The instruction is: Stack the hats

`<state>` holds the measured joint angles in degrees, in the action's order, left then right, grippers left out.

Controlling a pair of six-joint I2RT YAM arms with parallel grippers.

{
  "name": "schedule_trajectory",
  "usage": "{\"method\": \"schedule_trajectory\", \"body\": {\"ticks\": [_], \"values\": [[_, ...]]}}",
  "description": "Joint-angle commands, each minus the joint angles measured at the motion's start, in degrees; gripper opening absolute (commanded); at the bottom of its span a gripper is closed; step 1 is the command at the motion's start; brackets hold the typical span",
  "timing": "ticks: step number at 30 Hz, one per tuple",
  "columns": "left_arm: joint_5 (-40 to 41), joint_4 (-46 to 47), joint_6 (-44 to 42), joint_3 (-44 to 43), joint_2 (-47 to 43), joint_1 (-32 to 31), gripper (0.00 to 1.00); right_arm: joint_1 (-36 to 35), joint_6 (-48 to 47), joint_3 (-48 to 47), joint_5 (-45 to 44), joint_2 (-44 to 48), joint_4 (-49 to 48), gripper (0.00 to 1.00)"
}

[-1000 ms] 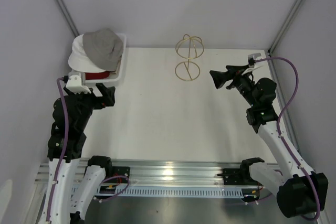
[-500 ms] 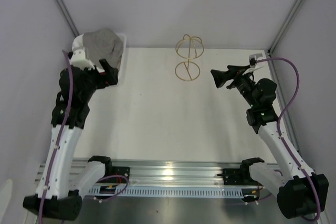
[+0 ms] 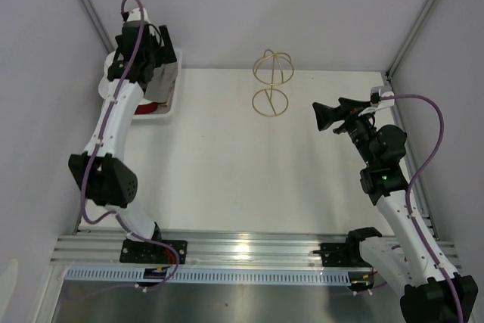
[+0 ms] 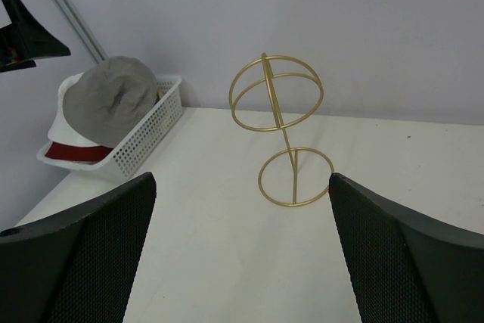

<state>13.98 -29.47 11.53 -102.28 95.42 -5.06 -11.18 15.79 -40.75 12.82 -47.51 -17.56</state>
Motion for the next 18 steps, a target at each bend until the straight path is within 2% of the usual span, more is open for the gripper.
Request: {"method": "schedule_trajectory", "body": {"ticks": [1,3,6,9,12,15,16,18], "values": [[9.5,-2.6,-5.6,-10.6,8.0,-0.4,1.0,-0.2,-0.9,0.4,-1.7,-0.8,-0.7,0.99],[10.7,-5.1,-6.1,-19.2,14.6,-0.4,0.99,-0.2,-0.3,0.8,-1.9,-2.1,-2.0,0.99],[11.2,-6.1,-7.0,-23.2,19.2,-0.6,1.0,-0.2,1.1,0.8,-1.4,-4.5,-4.2,0.99],[9.1,-5.0,-6.8,-21.0,18.7,-1.0,0.99,-0.3,2.9,0.8,0.2,-7.8,-9.4,0.99],[6.2,-1.1,-7.9,-18.3,15.3,-2.1,1.0,-0.7,3.2,-1.1,1.8,-15.0,-13.8,0.99],[4.0,2.0,-9.1,-13.9,11.9,-2.8,1.0,-1.4,0.2,-7.7,3.4,-25.1,-14.0,0.99],[2.8,2.1,-9.2,-13.2,11.4,-2.9,0.99,-1.6,-1.1,-12.8,4.5,-30.5,-13.2,1.0],[2.6,2.3,-9.7,-12.9,10.6,-2.9,1.0,-2.5,-4.7,-18.6,4.5,-35.7,-9.3,0.99]]}}
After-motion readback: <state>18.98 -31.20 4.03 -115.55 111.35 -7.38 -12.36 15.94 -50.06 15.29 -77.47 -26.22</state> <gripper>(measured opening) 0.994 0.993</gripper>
